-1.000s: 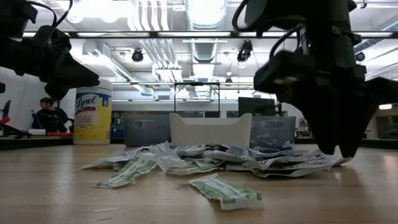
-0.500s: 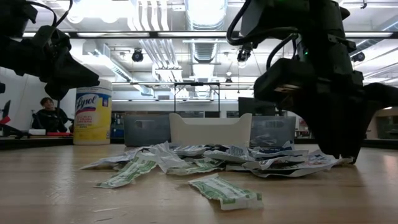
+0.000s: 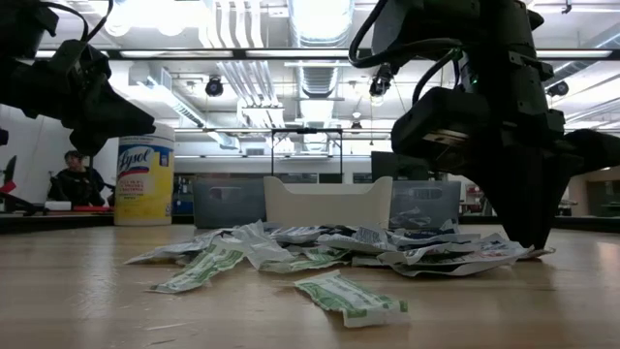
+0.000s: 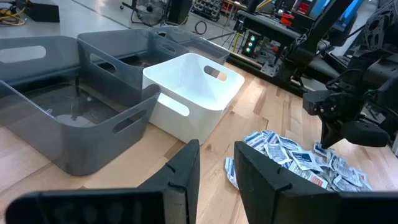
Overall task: Pick & Place First Aid Supplies
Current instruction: Put the blue alcohol pad into the right black bin
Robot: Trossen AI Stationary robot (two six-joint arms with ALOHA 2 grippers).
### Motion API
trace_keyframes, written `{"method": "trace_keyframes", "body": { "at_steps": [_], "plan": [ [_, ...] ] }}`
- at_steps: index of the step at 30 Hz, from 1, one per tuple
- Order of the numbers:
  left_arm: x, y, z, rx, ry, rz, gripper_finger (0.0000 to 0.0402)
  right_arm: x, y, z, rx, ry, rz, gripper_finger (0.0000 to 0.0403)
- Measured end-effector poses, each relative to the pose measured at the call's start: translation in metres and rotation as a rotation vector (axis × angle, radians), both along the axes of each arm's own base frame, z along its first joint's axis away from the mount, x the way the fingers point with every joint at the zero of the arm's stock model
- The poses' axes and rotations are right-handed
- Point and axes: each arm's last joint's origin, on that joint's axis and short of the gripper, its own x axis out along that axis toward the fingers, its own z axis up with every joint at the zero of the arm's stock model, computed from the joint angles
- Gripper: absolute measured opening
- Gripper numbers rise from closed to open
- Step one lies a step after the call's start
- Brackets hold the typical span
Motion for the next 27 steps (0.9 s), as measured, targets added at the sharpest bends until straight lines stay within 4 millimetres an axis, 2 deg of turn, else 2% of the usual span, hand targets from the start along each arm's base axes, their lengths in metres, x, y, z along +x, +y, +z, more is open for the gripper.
{"method": "trace_keyframes", "body": {
  "at_steps": [4, 15, 21, 27],
  "plan": [
    [0.0, 0.0, 0.0, 0.0, 0.0, 0.0, 0.0094, -0.006, -0.003, 0.011, -0.07, 0.08, 0.012, 0.0008],
    [0.0, 0.0, 0.0, 0.0, 0.0, 0.0, 0.0094, -0.005, -0.006, 0.072, -0.231, 0.193, 0.063, 0.0008],
    [0.0, 0.0, 0.0, 0.0, -0.001, 0.0, 0.0094, -0.005, -0.012, 0.11, -0.406, 0.183, 0.084, 0.0008],
    [0.0, 0.0, 0.0, 0.0, 0.0, 0.0, 0.0094, -0.016, -0.029, 0.141, -0.615, 0.107, 0.083, 0.0008]
  ]
}}
